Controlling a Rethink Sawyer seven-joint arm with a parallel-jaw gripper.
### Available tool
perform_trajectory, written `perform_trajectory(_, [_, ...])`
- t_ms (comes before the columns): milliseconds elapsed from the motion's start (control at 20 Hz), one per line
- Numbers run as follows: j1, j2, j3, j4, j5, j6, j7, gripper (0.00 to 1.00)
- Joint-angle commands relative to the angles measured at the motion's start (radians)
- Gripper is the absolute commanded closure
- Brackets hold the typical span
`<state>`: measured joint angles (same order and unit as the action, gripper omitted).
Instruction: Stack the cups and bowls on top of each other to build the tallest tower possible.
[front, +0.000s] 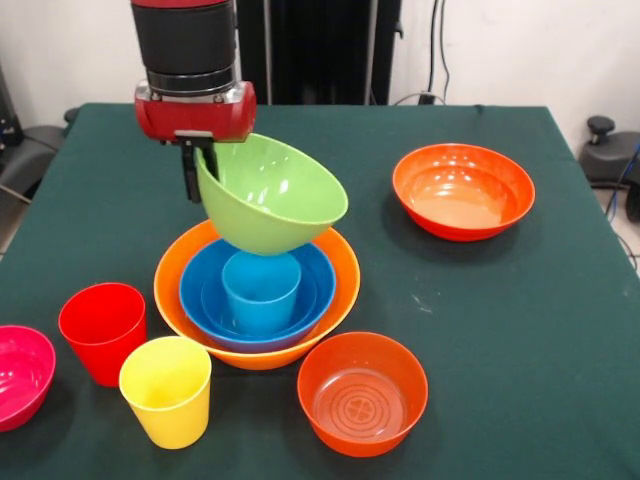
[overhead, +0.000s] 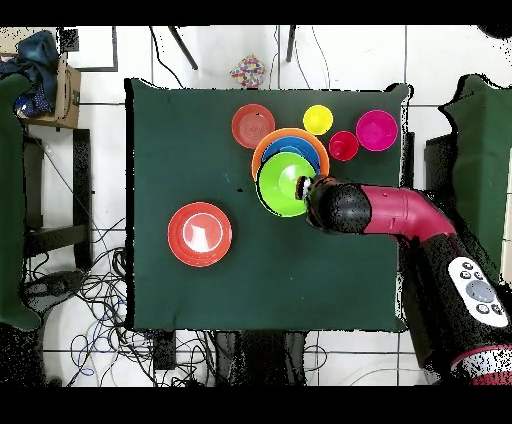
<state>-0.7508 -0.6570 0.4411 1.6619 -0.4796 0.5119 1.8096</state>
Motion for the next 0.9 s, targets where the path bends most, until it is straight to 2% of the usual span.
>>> perform_trajectory(50, [0.011,0.09,0.016,-0.116,-0.071,0.035,-0.105,1.0])
perform_trajectory(500, [0.017,0.108,0.028,-0.175,-0.042,0.055,-0.096,1.0])
perform_trajectory(900, [0.005,0.104,0.046,-0.186,-0.021,0.073,-0.106,1.0])
